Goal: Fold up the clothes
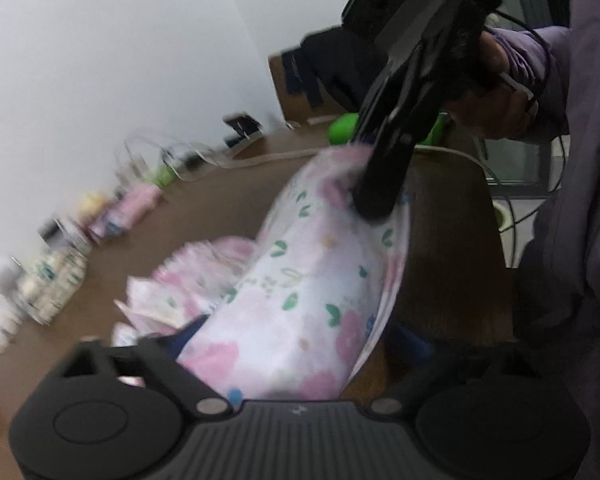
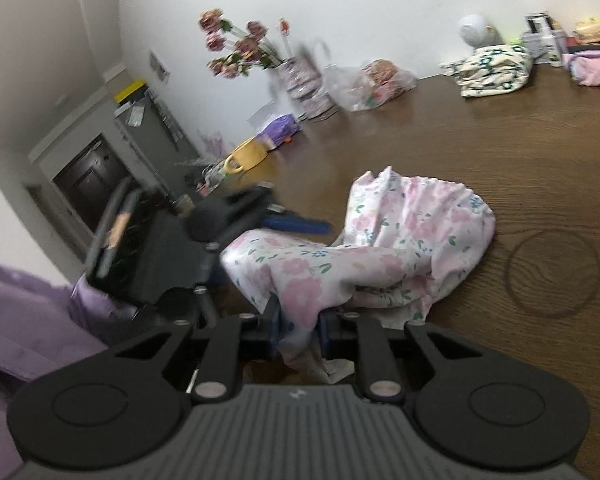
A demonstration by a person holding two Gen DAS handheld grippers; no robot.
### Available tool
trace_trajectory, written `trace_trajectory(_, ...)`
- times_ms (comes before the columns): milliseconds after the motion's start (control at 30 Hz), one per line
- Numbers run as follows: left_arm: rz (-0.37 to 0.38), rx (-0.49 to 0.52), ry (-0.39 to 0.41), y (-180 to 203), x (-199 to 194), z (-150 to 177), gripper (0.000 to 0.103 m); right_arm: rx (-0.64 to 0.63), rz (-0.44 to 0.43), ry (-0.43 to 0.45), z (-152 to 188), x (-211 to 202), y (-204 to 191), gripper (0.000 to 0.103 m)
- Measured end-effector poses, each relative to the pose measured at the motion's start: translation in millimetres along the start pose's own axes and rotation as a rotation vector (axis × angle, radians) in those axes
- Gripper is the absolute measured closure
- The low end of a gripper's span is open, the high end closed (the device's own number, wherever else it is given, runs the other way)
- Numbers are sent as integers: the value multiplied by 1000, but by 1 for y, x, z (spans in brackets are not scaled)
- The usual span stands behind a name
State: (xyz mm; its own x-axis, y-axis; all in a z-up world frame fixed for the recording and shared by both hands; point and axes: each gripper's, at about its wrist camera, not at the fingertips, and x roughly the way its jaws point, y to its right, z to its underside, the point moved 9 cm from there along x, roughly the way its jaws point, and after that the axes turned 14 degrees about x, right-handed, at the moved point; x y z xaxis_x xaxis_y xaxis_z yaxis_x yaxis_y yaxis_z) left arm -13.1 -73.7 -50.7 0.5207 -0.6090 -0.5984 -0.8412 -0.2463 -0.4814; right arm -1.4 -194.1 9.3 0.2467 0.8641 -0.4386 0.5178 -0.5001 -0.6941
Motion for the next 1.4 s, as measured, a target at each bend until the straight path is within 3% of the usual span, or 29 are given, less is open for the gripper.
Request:
trace_trajectory(33, 23, -29, -5, -3, 2, 2, 56, -12, 11, 3, 0, -2, 0, 85)
trace_trajectory(67, 47, -58, -11, -5, 5, 4, 60, -24, 22, 5, 1, -4, 0, 80)
trace_trajectory(133, 76, -129, 2, -13, 2, 5, 67, -69, 63, 41, -1, -11, 1, 57)
trace_trajectory(167, 86, -152, 5, -15, 0, 5, 70, -104, 93, 69, -3, -17, 0, 34)
trace_trajectory(200, 99, -172, 6, -17, -2, 5, 71, -140, 122, 97, -4, -23, -1, 19)
trace_trajectory(400, 224, -291, 24, -18, -19, 6, 71, -455, 137, 166, 6, -25, -32, 0)
trace_trajectory(533, 306, -412, 16, -20, -31, 10, 71, -566, 87, 73, 21, 1, -42, 0)
trace_trajectory(667, 419, -484, -5, -14, -38, 14, 71, -522, 56, 52, 17, 21, -34, 3)
trace_trajectory(733, 444, -534, -25, -15, -38, 15, 70, -453, -5, 10, 17, 29, -31, 26)
trace_trajectory(767, 441, -566, -37, -19, -37, 16, 69, -399, -25, -12, 16, 33, -28, 54)
trace_trajectory(800, 416, -597, -53, -24, -37, 20, 63, -333, -34, -31, 15, 36, -23, 69)
trace_trajectory(867, 358, -662, -43, -35, -47, 25, 54, -166, -57, -19, 8, 36, -8, 73)
trace_trajectory(900, 318, -680, -11, -41, -54, 26, 44, -59, -79, -3, 4, 34, 3, 75)
trace_trajectory(933, 278, -696, 24, -47, -62, 27, 30, 37, -101, 11, 1, 32, 13, 76)
trace_trajectory(1000, 208, -745, 83, -59, -71, 28, 20, 191, -137, 36, -6, 27, 30, 77)
trace_trajectory(1100, 121, -845, 153, -74, -75, 31, 20, 327, -160, 45, -17, 30, 45, 77)
trace_trajectory(1267, -11, -1043, 98, -100, -51, 56, 21, 543, -168, -10, -24, 46, 76, 76)
trace_trajectory(1333, -35, -1098, 75, -105, -42, 65, 21, 576, -139, 23, -28, 47, 84, 70)
trace_trajectory(1400, -49, -1110, 38, -106, -31, 67, 21, 607, -100, 65, -32, 46, 92, 40)
